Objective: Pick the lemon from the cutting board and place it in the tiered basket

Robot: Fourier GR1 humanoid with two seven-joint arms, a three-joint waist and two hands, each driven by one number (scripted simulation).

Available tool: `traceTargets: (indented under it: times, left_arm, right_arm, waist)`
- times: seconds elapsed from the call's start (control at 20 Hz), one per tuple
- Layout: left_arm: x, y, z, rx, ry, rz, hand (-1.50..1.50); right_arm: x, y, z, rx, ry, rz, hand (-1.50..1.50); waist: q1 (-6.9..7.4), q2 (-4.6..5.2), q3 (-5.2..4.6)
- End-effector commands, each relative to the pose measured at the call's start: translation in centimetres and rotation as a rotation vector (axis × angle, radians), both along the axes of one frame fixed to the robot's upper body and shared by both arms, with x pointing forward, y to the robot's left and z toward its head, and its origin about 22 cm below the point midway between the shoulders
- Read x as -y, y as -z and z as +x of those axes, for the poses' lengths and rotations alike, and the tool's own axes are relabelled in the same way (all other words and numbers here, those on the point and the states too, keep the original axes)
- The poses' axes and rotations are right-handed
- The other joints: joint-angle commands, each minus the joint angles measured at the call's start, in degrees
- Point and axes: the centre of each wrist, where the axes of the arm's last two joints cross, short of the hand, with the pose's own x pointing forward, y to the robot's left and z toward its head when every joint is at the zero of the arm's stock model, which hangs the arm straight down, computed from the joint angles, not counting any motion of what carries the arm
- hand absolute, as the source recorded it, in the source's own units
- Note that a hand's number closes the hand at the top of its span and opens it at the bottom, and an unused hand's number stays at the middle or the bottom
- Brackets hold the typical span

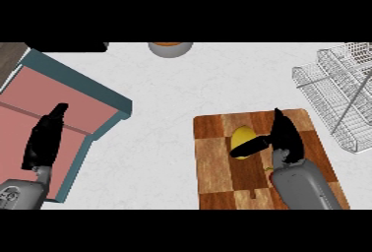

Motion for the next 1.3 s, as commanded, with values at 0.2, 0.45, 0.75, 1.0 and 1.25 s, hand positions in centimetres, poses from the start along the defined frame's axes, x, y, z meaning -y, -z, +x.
traceTargets:
  times: [0.2,0.45,0.75,1.0,1.25]
  left_arm:
    - [0.0,0.3,0.5,0.015,-0.008,-0.001,0.00]
    - [-1.6,-0.2,-0.4,0.006,0.001,0.015,0.00]
    - [1.3,0.9,-0.4,0.007,0.001,-0.014,0.00]
    - [-0.1,1.6,-0.8,0.009,0.015,0.013,0.00]
    - [-0.2,-0.1,-0.4,-0.008,0.016,-0.011,0.00]
  right_arm:
    - [-1.3,-1.4,1.4,-0.179,0.117,0.011,-1.50]
    - [-2.2,0.5,1.4,-0.227,0.084,0.083,1.50]
    - [-2.9,0.7,1.5,-0.252,-0.095,-0.072,1.50]
    - [-4.1,-0.6,1.9,-0.143,-0.003,0.052,1.50]
    - [-2.4,-2.8,1.4,-0.056,0.076,0.059,1.50]
  waist:
    - [-0.04,0.21,0.08]
    - [0.47,0.18,0.11]
    - [0.40,0.11,0.10]
    - [0.59,0.20,0.12]
    - [0.19,0.03,0.12]
